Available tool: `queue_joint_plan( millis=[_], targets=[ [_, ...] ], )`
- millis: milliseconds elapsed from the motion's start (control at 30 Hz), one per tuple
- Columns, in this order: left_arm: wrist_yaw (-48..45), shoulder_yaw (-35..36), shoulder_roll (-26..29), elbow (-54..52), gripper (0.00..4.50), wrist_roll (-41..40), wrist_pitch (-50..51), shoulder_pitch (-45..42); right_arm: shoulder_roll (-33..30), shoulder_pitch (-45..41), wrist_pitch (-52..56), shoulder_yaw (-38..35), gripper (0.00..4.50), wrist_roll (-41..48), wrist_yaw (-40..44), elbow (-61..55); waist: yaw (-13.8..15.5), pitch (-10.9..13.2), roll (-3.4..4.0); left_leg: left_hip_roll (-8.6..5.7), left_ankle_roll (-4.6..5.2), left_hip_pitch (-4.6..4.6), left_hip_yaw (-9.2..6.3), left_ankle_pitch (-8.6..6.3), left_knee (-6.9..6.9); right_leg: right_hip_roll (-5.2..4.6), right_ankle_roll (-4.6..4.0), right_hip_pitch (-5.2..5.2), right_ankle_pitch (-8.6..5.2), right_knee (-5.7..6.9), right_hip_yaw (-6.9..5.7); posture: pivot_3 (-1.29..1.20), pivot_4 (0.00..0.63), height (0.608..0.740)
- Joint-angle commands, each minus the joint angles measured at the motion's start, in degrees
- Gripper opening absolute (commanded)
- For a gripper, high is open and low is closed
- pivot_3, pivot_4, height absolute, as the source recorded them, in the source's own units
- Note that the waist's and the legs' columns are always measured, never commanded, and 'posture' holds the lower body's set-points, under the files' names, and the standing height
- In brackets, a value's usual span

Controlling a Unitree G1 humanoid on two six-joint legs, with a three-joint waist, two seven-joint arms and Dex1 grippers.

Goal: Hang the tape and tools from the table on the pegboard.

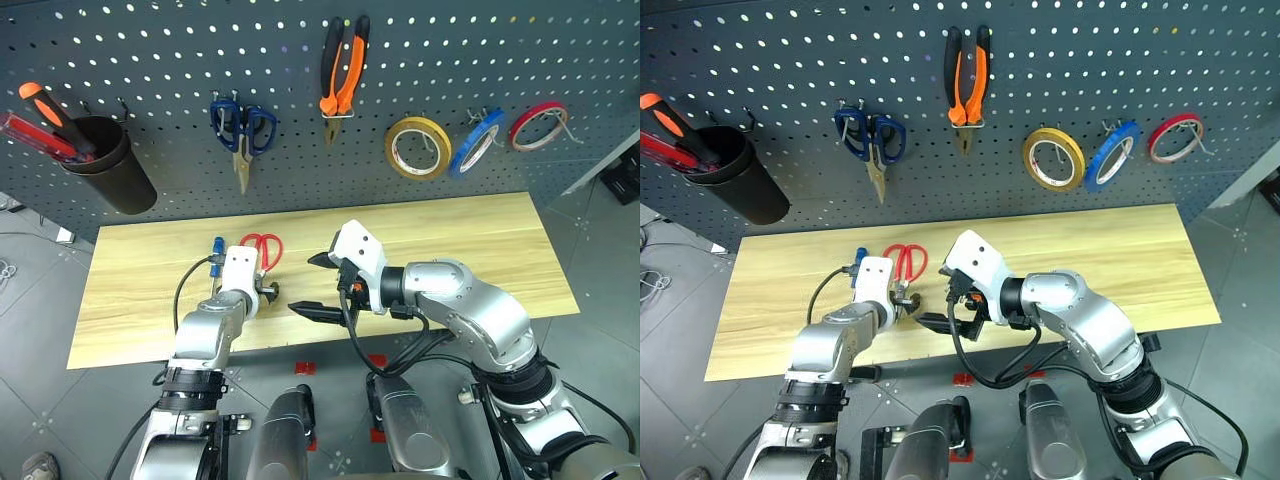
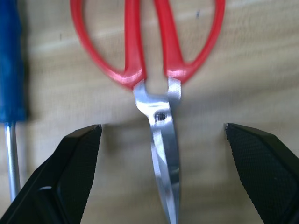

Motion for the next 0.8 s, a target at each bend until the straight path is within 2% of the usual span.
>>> queue_joint_plan(
  millis=[33, 400, 800],
  targets=[
    [-1.02, -0.51, -0.5, 5.96, 4.48, 1.02, 0.12, 0.15, 0.3, -1.0, 0.6, -1.39, 4.5, 2.03, -0.75, -2.38, 0.01, 0.0, 0.0, 0.0, 0.0, 0.03, 0.0, 0.0, 0.0, 0.0, 0.0, 0.02, 0.0, 0.01, 0.0, -0.29, 0.377, 0.74],
    [-1.77, 5.09, -3.81, 9.31, 4.48, -1.28, 2.06, 0.48, -0.15, -3.27, 3.72, -2.78, 4.5, 4.57, -1.99, -2.58, -0.06, -0.03, 0.06, 0.01, -0.05, 0.13, -0.02, 0.04, 0.01, 0.0, 0.03, 0.1, 0.02, 0.04, -0.02, -0.31, 0.379, 0.74],
    [-4.82, 3.76, -1.64, 11.58, 0.78, 0.09, -1.09, 1.72, 1.57, -4.94, 9.77, -6.77, 4.5, 8.4, -5.84, -1.24, -0.18, -0.08, 0.15, 0.0, -0.06, 0.16, -0.01, 0.04, -0.01, 0.0, 0.04, 0.13, 0.02, 0.03, 0.0, -0.31, 0.378, 0.74]
  ],
)
